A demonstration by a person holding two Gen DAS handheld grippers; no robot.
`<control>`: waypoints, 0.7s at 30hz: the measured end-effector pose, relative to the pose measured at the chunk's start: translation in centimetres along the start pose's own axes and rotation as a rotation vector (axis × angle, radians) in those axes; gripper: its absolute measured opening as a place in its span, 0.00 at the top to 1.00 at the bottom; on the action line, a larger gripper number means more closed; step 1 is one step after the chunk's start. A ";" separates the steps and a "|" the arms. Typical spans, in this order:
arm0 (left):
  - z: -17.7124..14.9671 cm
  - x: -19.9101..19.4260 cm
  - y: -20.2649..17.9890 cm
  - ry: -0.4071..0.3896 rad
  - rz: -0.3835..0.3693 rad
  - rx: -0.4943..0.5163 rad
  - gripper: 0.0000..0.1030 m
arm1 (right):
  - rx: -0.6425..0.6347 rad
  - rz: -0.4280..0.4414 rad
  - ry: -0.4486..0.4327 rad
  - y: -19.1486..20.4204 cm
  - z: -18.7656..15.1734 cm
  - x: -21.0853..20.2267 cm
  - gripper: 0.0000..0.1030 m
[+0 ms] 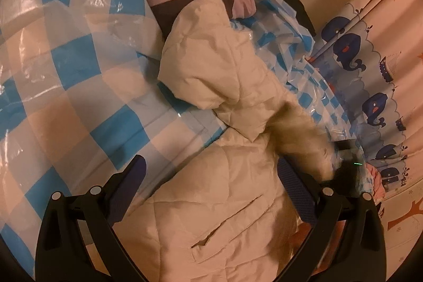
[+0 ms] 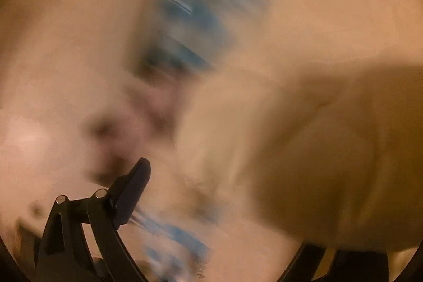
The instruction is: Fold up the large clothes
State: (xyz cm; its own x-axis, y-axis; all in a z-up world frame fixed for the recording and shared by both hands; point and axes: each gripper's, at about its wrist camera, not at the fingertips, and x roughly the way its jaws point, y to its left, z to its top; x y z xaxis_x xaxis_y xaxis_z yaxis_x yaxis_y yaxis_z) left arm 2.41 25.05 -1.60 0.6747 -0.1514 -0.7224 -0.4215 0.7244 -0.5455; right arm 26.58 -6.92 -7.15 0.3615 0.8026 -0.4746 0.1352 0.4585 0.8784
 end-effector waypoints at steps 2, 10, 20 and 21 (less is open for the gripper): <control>-0.1 0.1 0.1 0.006 -0.001 0.001 0.07 | -0.048 -0.036 0.023 0.0 -0.6 -0.1 0.17; 0.6 0.2 0.8 -0.011 0.006 0.002 0.07 | -0.277 -0.072 -0.063 4.7 -4.4 -9.1 0.09; 6.0 5.8 8.8 0.125 -0.318 -0.328 0.07 | -0.523 -0.446 -0.082 1.5 -1.9 -12.7 0.07; 6.2 6.6 9.3 0.143 -0.338 -0.353 0.07 | -0.566 -0.438 -0.109 2.0 -3.2 -14.5 0.07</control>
State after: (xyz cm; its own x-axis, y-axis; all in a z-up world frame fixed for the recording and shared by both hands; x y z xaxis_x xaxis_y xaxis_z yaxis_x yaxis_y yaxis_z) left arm 6.73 34.94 -8.78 0.7297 -0.4466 -0.5178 -0.3891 0.3515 -0.8515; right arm 18.65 -16.44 1.29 0.4773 0.4706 -0.7421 -0.1992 0.8805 0.4303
